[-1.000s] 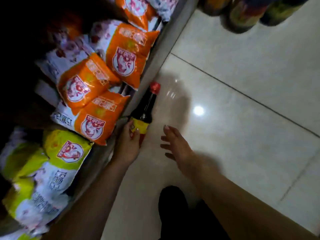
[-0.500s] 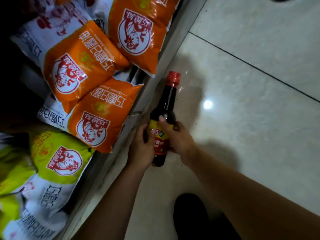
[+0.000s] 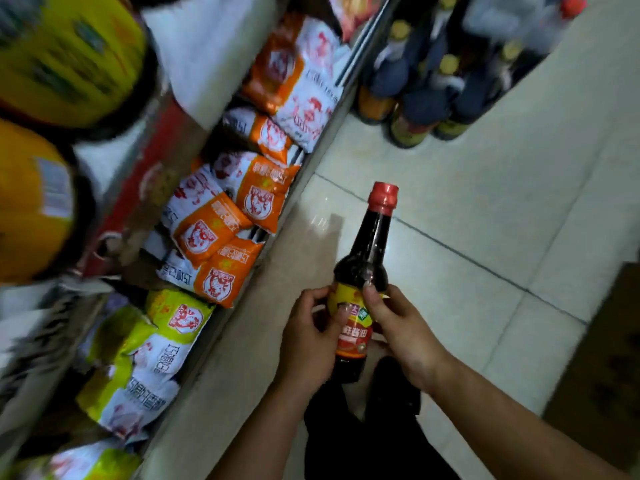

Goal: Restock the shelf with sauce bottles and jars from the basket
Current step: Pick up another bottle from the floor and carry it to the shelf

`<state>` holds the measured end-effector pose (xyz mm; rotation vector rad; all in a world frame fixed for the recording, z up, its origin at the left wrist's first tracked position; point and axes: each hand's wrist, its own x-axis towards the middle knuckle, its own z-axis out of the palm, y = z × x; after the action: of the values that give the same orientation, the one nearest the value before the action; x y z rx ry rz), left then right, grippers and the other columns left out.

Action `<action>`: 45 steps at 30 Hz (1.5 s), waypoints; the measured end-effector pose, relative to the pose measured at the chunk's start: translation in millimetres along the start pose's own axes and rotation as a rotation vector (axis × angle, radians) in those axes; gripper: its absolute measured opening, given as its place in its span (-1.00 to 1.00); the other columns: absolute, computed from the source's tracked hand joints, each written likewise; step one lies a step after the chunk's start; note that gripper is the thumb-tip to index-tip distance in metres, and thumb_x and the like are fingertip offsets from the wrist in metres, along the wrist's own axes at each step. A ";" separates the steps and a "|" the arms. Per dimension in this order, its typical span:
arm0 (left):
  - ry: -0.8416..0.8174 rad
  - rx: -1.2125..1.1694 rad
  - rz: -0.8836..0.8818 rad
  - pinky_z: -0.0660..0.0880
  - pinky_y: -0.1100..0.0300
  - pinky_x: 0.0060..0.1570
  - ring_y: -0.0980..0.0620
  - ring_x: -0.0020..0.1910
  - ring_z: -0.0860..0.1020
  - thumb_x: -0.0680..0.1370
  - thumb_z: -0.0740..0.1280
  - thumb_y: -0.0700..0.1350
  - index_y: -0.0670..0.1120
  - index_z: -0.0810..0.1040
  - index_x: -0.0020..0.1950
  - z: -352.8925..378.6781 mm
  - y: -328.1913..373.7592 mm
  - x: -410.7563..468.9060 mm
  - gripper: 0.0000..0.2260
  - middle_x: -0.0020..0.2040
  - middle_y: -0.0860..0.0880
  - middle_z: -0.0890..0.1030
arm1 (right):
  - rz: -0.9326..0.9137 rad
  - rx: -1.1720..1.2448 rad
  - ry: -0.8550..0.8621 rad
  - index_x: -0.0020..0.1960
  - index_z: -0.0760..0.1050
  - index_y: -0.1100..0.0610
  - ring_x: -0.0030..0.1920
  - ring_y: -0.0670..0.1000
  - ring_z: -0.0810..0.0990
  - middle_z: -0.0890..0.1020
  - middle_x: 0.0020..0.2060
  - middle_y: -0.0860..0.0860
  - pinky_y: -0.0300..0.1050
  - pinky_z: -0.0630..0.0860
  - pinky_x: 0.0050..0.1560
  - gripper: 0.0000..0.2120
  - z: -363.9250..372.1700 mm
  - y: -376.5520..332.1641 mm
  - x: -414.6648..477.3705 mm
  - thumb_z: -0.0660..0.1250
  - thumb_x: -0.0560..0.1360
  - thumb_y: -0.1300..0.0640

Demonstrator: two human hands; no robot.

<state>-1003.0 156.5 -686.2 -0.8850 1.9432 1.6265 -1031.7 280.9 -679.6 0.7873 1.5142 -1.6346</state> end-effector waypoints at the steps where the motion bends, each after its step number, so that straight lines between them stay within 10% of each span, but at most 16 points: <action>1: -0.005 -0.004 0.034 0.55 -0.05 0.06 0.02 0.04 0.59 0.46 0.38 -0.08 0.18 0.46 -0.04 2.8 24.1 -13.3 -0.81 0.10 -0.06 0.60 | -0.033 -0.010 0.005 0.17 0.42 0.04 -0.03 -0.03 0.64 0.62 0.05 0.05 -0.17 0.59 -0.14 -0.60 -5.9 -20.5 -19.8 0.24 0.42 -0.14; 10: -0.053 -0.109 0.252 0.54 -0.02 0.09 0.01 0.03 0.61 0.41 0.44 -0.09 0.13 0.49 0.07 -5.1 238.4 -154.6 -0.71 0.10 -0.10 0.58 | -0.304 -0.057 0.024 0.08 0.46 0.01 -0.06 -0.07 0.66 0.61 0.04 0.06 -0.21 0.57 -0.19 -0.57 -20.3 -201.6 -223.3 0.25 0.32 -0.21; 15: -0.167 -0.187 0.346 0.50 0.41 -0.24 0.23 -0.19 0.64 0.40 0.44 -0.20 -0.02 0.48 0.04 -21.7 342.3 -238.0 -0.74 -0.23 0.12 0.69 | -0.471 -0.141 0.152 0.07 0.47 -0.04 0.00 0.02 0.63 0.65 -0.04 0.03 0.14 0.53 0.12 -0.57 -14.2 -280.2 -329.9 0.27 0.30 -0.25; 24: -0.128 -0.046 0.670 0.46 0.43 -0.08 0.21 -0.12 0.56 0.48 0.31 -0.30 -0.07 0.44 0.04 -54.9 477.0 -367.3 -0.80 -0.04 -0.05 0.60 | -0.754 -0.102 0.178 0.10 0.46 0.03 -0.02 0.04 0.62 0.64 0.00 0.06 -0.02 0.60 -0.05 -0.55 2.7 -367.8 -488.0 0.26 0.36 -0.25; 26: -0.114 -0.038 0.727 0.47 0.28 0.05 0.07 -0.03 0.55 0.49 0.32 -0.26 -0.14 0.44 0.12 -64.1 493.5 -392.6 -0.78 0.07 -0.17 0.59 | -0.834 -0.120 0.157 -0.01 0.46 -0.01 -0.16 -0.06 0.60 0.62 -0.11 0.00 -0.22 0.55 -0.25 -0.52 6.1 -378.5 -517.5 0.23 0.27 -0.34; 34: 0.048 -0.093 0.867 0.47 0.35 -0.02 0.04 -0.04 0.53 0.48 0.35 -0.22 -0.18 0.44 0.11 -105.2 523.1 -473.5 -0.77 0.13 -0.23 0.57 | -1.010 -0.197 -0.003 0.01 0.46 0.04 0.06 0.04 0.59 0.60 0.08 0.09 0.09 0.54 0.11 -0.41 35.5 -405.2 -592.4 0.26 0.20 -0.38; 39: 0.262 -0.168 0.861 0.47 0.31 0.05 0.06 0.02 0.55 0.47 0.38 -0.14 -0.10 0.46 0.09 -142.1 499.9 -522.0 -0.77 0.06 -0.05 0.58 | -1.028 -0.355 -0.163 0.34 0.28 0.14 0.25 0.13 0.48 0.44 0.31 0.13 0.22 0.44 0.23 -0.02 72.9 -400.4 -612.1 0.22 0.13 -0.49; 45: 0.491 -0.231 0.777 0.43 0.41 -0.01 0.14 0.00 0.53 0.46 0.38 -0.10 -0.03 0.43 0.07 -189.3 436.8 -577.1 -0.77 0.03 0.02 0.55 | -1.029 -0.380 -0.410 0.35 0.29 0.18 -0.14 -0.12 0.56 0.51 -0.13 -0.11 -0.05 0.56 -0.18 -0.30 135.8 -354.0 -622.8 0.26 0.38 -0.24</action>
<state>-907.7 120.7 54.9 -0.6867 2.7063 2.2538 -1000.3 224.2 46.7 -0.6312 1.9405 -1.9008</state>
